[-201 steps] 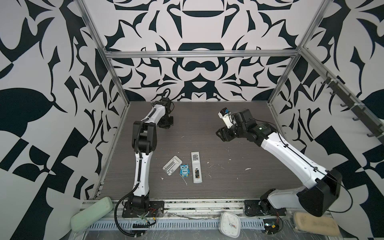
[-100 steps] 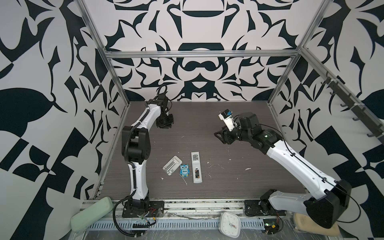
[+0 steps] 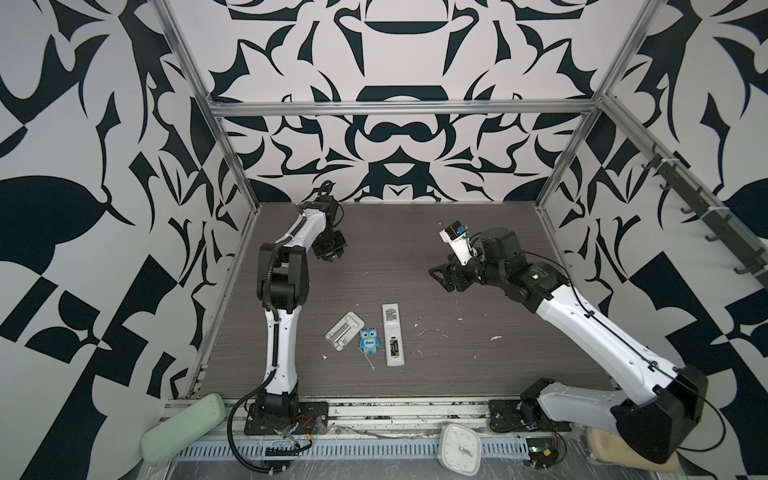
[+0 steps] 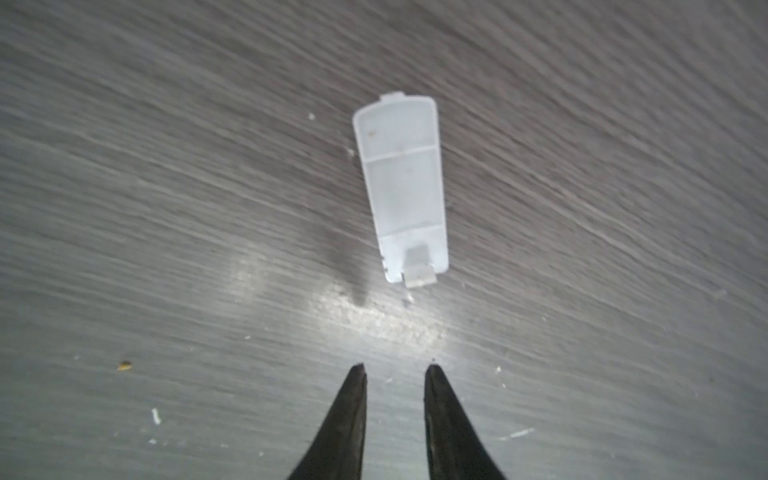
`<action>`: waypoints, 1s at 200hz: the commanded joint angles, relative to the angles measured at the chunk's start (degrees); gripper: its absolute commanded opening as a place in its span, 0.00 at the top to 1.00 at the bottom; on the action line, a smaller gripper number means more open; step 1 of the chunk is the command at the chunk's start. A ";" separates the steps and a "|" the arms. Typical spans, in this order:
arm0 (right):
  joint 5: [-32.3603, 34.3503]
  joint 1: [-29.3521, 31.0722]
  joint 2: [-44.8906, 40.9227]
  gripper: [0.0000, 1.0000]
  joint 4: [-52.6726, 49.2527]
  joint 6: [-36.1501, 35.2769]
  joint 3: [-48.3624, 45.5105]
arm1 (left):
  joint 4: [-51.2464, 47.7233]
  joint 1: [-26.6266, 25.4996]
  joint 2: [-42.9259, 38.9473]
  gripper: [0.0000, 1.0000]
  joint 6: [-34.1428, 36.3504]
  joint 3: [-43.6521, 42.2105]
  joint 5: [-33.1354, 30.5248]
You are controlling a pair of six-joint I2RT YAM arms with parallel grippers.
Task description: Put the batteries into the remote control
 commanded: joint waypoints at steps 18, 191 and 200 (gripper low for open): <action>-0.55 -0.07 0.07 0.22 1.67 -0.01 0.75 | -0.52 0.53 1.66 0.72 -3.36 2.64 -1.59; 0.06 -0.07 0.73 0.22 2.26 -0.45 0.13 | -1.32 1.23 7.32 0.78 -1.64 8.29 -0.47; 0.15 -0.09 0.77 0.22 2.29 -0.45 0.13 | -1.55 1.23 7.47 0.80 -1.65 8.65 -0.44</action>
